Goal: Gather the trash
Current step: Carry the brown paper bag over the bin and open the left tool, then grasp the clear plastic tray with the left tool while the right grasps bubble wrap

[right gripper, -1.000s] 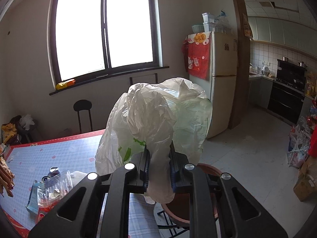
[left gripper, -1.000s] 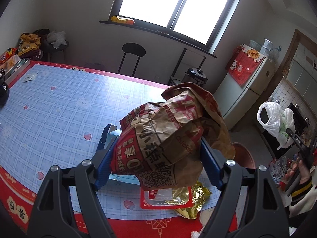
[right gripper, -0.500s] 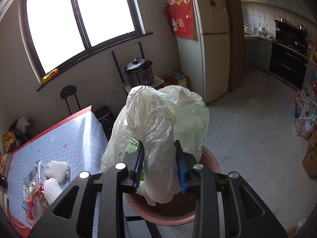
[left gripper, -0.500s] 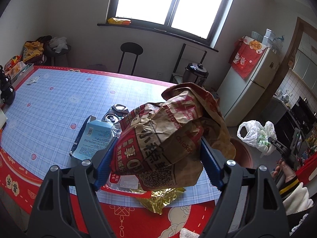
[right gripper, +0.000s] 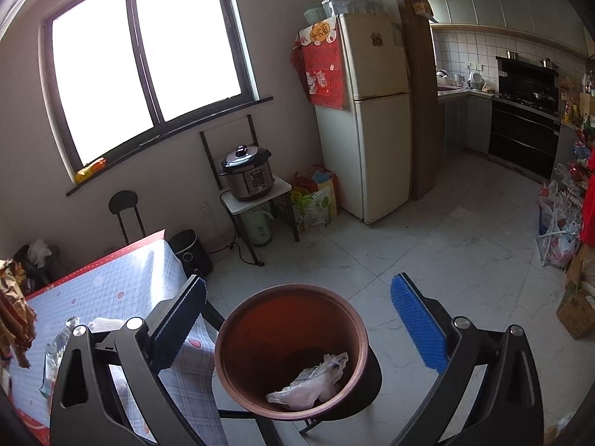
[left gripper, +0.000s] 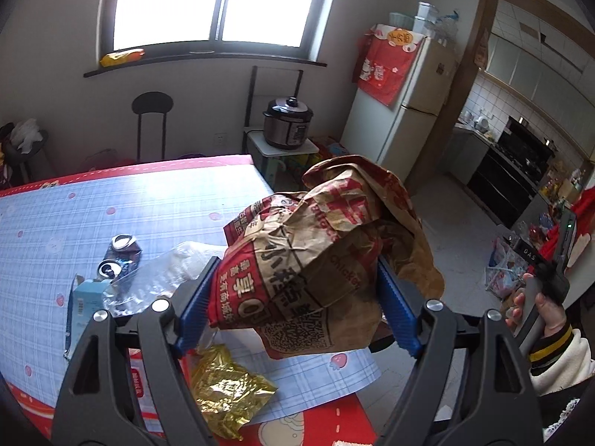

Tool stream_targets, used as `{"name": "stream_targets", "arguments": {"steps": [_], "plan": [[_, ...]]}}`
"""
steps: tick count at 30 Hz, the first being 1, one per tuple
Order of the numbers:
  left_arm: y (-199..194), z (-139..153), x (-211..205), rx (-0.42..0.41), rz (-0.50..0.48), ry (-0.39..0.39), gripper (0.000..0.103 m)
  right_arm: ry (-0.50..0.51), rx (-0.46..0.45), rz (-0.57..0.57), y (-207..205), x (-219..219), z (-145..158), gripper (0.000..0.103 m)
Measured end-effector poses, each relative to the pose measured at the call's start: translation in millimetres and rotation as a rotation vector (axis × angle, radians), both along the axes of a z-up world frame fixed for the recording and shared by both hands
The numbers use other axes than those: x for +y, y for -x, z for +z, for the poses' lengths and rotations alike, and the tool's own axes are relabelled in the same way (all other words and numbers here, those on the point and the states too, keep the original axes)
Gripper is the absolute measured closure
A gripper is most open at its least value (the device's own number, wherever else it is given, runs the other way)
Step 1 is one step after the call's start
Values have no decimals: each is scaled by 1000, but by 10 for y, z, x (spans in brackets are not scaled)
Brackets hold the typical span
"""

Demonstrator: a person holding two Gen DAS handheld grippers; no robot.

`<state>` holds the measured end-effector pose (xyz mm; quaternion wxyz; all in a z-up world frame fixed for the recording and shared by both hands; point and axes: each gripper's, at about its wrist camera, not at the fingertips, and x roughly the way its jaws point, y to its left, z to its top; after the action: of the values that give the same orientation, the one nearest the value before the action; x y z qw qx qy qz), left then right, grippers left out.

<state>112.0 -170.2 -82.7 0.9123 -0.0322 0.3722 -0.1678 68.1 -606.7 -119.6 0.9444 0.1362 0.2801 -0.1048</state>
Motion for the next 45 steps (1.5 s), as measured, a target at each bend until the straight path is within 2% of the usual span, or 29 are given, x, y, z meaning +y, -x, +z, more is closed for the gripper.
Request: {"name": "stream_targets", "arguments": {"steps": [5, 9, 13, 16, 17, 22, 27, 33, 40, 45], "plan": [[-385, -56, -793, -19, -149, -3, 24, 14, 24, -55, 375, -238, 3, 5], [-627, -21, -1374, -69, -227, 38, 23, 22, 73, -110, 613, -461, -65, 5], [-844, -131, -1934, -62, -267, 53, 22, 19, 93, -184, 821, -704, -125, 5], [-950, -210, -2290, -71, -305, 36, 12, 7, 103, -224, 937, -849, -175, 5], [-973, -221, -2362, -76, -309, 33, 5, 8, 108, -232, 951, -877, -182, 5], [-927, -128, -2375, -104, -296, 38, 6, 3, 97, -246, 1014, -959, -182, 5], [-737, 38, -1861, -154, -213, -1, 6, -20, 68, -214, 920, -893, -173, 5], [-526, 74, -709, -137, 31, -44, 6, -59, 59, -81, 550, -530, -221, 5], [46, 93, 975, -99, 378, -62, 6, -59, 68, 146, 67, 381, -157, 5], [495, -16, 1924, -49, 552, -60, 6, -74, 101, 294, -183, 1209, -127, 5]]}}
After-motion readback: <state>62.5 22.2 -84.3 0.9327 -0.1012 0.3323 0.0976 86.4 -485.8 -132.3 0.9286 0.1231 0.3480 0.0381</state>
